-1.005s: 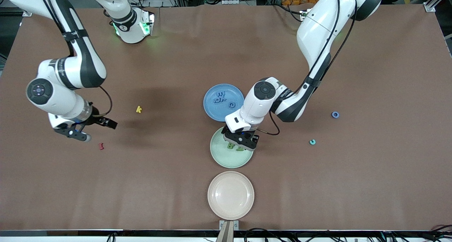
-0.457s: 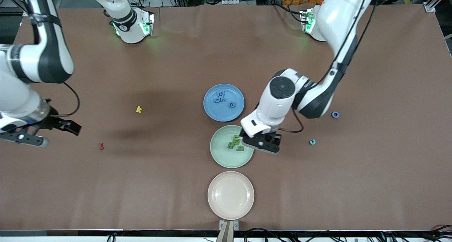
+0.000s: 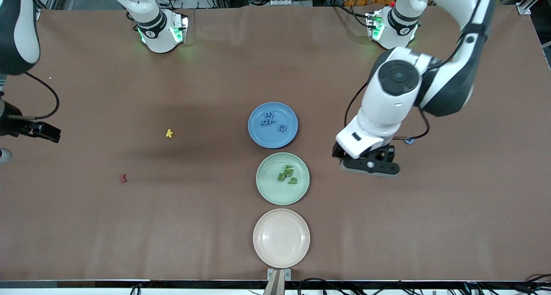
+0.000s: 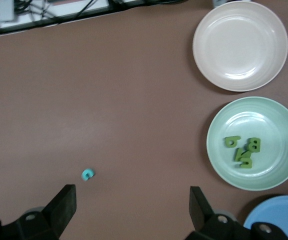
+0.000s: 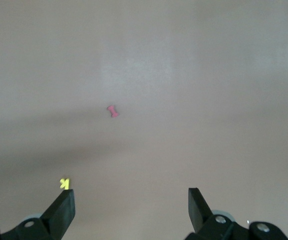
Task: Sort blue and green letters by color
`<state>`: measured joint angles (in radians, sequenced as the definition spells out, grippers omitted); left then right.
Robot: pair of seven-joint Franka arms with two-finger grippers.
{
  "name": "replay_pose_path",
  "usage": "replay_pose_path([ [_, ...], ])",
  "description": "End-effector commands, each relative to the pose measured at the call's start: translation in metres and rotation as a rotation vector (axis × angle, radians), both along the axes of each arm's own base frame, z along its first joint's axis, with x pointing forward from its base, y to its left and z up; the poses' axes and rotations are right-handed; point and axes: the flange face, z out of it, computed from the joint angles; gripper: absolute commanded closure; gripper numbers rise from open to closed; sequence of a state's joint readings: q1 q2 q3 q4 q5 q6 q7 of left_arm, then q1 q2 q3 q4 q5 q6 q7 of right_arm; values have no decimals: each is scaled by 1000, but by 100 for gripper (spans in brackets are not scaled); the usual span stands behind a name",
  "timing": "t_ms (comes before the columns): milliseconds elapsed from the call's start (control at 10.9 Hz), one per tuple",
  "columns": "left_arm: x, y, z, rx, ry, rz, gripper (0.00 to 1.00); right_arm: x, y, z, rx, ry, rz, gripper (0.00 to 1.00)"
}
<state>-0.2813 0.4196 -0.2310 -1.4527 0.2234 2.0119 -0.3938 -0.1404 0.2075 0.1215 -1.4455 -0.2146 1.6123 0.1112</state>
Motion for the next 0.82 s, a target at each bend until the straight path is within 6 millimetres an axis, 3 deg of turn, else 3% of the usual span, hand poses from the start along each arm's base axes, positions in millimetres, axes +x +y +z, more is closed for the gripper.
replay_pose_path([
  [0,-7,68,47,-46,91,131,0,-29,27,54,128,-46,-52,0],
  [274,-27,113,104,-22,88,201,0,-53,40,90,135,-88,-67,0],
  [457,-42,153,142,-11,79,263,0,-56,41,86,133,-88,-57,0],
  [731,-59,182,172,-14,83,285,0,-45,42,83,136,-163,-52,0],
])
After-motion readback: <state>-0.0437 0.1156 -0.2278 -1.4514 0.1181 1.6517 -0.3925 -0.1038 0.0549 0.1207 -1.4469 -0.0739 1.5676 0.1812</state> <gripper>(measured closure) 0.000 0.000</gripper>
